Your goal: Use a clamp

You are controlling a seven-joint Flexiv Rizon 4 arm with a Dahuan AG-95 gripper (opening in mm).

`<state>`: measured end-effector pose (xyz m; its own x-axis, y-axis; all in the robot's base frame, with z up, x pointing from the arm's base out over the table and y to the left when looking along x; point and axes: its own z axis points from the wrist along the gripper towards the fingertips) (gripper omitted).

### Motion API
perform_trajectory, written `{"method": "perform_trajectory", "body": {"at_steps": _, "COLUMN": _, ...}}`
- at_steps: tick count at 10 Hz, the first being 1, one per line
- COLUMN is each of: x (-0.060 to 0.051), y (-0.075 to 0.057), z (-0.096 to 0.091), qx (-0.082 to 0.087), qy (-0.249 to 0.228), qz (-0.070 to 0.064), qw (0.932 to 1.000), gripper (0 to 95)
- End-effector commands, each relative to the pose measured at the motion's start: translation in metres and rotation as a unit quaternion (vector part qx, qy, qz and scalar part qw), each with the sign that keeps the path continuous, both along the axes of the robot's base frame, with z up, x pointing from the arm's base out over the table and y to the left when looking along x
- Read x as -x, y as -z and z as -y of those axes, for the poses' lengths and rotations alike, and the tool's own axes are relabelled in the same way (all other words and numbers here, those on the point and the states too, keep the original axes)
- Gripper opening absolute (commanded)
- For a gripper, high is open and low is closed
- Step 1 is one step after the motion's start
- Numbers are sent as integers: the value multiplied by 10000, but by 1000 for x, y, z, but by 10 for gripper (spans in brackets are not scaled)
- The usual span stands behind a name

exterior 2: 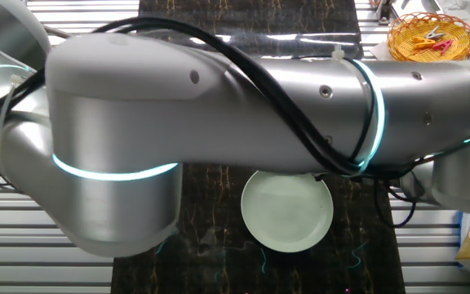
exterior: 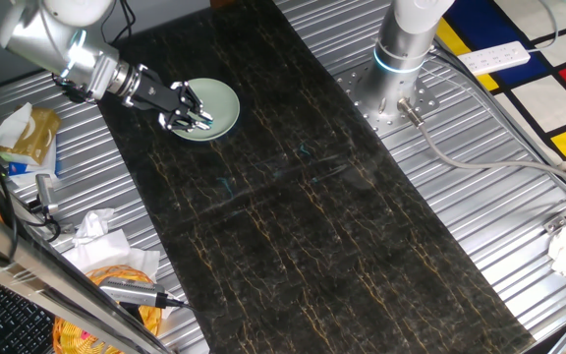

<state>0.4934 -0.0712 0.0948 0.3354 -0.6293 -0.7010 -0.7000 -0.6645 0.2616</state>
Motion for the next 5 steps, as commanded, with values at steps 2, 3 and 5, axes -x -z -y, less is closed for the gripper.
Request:
{"method": "perform_trajectory", "body": {"at_steps": 2, "x": -3, "y": -1, "z": 0, "qx": 120, "qy": 90, "qz": -143, "qw": 9998, "gripper": 0}}
{"method": "perform_trajectory", "body": {"at_steps": 3, "x": -3, "y": -1, "z": 0, "qx": 92, "qy": 56, "qz": -130, "qw": 9999, "gripper": 0}}
{"method": "perform_trajectory", "body": {"at_steps": 5, "x": -3, "y": -1, "z": 0, "qx": 24, "qy": -36, "qz": -151, "qw": 9999, "gripper": 0}}
